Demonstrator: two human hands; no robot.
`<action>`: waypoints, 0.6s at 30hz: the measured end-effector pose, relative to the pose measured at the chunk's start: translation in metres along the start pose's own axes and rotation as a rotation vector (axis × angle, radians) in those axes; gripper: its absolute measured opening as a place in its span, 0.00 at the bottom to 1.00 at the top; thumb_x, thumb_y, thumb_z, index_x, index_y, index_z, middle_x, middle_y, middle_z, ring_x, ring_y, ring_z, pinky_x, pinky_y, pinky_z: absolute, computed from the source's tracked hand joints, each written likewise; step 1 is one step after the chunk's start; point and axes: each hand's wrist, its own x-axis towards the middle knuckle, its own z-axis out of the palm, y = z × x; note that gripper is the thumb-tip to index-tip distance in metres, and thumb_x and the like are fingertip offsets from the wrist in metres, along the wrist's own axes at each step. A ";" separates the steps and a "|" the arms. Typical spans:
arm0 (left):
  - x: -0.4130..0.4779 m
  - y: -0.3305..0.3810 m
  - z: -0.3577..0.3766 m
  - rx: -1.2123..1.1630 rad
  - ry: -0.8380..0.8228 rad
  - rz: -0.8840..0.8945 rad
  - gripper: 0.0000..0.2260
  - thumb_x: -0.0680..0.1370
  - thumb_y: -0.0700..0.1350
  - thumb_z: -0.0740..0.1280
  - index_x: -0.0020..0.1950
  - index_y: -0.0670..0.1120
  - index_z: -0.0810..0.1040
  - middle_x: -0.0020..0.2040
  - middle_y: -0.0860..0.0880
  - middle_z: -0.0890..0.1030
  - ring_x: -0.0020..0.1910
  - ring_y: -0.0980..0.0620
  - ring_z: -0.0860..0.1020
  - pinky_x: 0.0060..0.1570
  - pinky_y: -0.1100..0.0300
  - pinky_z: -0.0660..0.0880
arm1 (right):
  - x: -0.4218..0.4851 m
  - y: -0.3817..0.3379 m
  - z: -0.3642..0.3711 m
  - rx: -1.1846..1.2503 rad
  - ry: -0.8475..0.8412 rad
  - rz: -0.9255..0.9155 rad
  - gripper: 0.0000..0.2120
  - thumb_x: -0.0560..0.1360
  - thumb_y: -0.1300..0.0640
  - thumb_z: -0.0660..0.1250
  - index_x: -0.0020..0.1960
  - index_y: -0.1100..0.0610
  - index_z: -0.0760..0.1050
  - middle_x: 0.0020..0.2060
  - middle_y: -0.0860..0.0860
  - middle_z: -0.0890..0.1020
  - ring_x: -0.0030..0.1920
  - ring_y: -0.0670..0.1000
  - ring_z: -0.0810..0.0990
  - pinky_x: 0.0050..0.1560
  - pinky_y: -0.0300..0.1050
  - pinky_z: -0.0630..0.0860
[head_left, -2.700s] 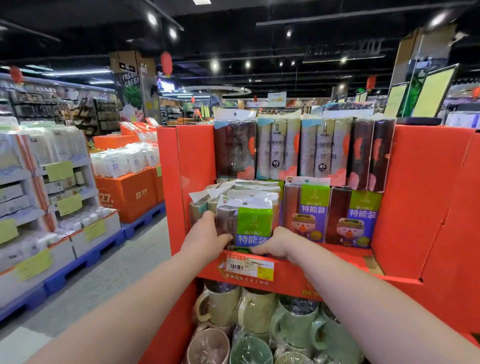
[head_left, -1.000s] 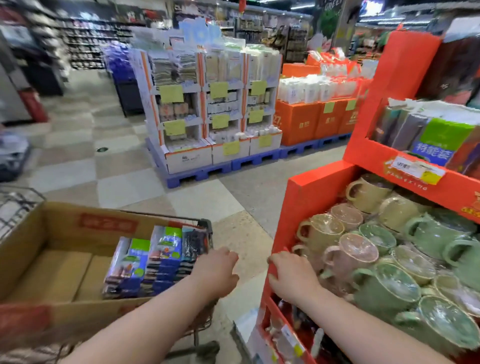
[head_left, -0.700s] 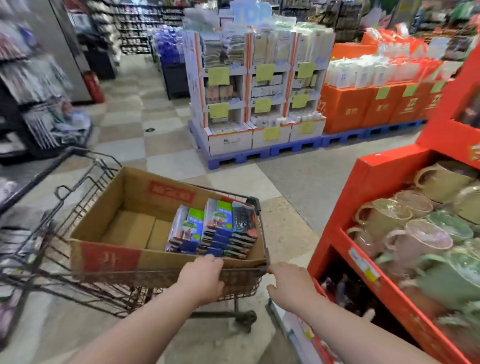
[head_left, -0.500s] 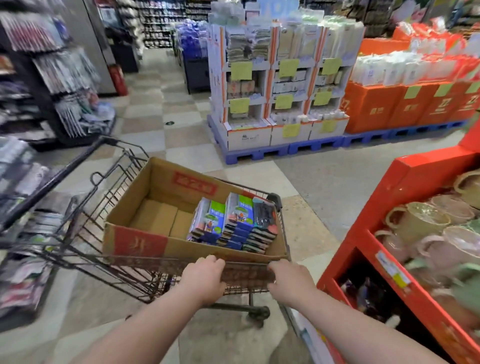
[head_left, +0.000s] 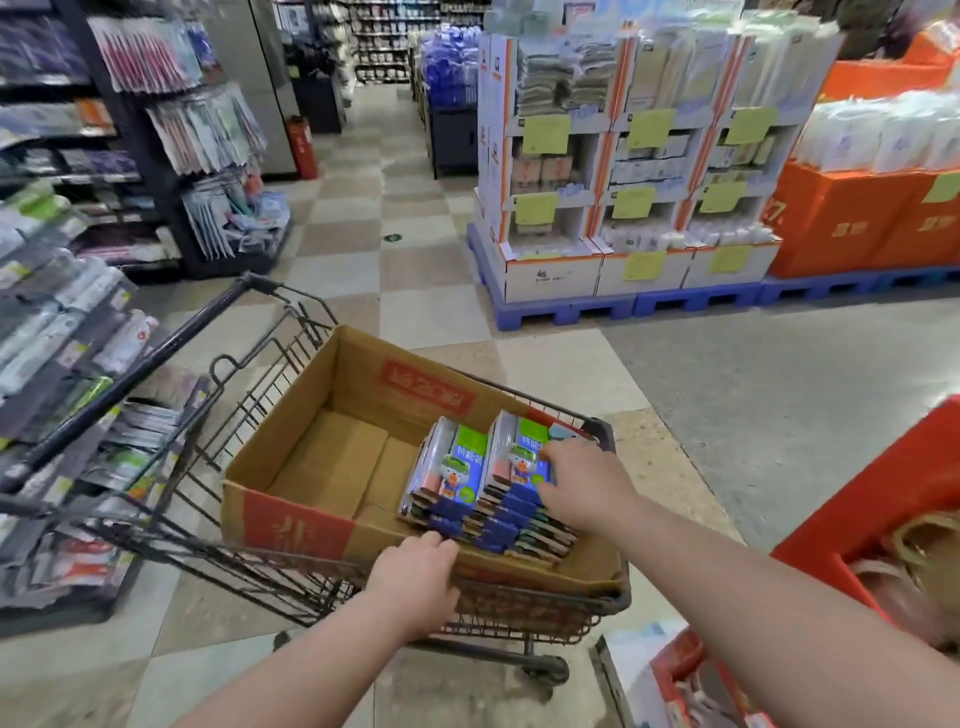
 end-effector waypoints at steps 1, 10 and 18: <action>0.010 0.000 -0.003 0.003 0.002 0.001 0.19 0.78 0.52 0.60 0.67 0.47 0.68 0.64 0.47 0.71 0.65 0.45 0.70 0.61 0.50 0.70 | 0.007 0.003 0.001 -0.004 -0.012 -0.008 0.16 0.77 0.49 0.60 0.62 0.53 0.72 0.60 0.53 0.77 0.60 0.58 0.76 0.57 0.50 0.73; 0.105 0.004 -0.059 -0.006 0.105 -0.041 0.19 0.79 0.51 0.60 0.69 0.48 0.68 0.65 0.48 0.72 0.64 0.46 0.72 0.60 0.52 0.72 | 0.071 0.046 0.039 -0.013 -0.178 -0.063 0.18 0.76 0.52 0.60 0.66 0.51 0.70 0.61 0.53 0.76 0.61 0.57 0.76 0.58 0.50 0.71; 0.170 -0.005 -0.097 -0.006 0.128 -0.052 0.20 0.78 0.51 0.61 0.69 0.47 0.68 0.65 0.47 0.71 0.64 0.44 0.71 0.58 0.49 0.73 | 0.104 0.064 0.073 0.068 -0.310 0.008 0.17 0.76 0.48 0.60 0.63 0.50 0.70 0.59 0.52 0.76 0.58 0.57 0.77 0.55 0.50 0.74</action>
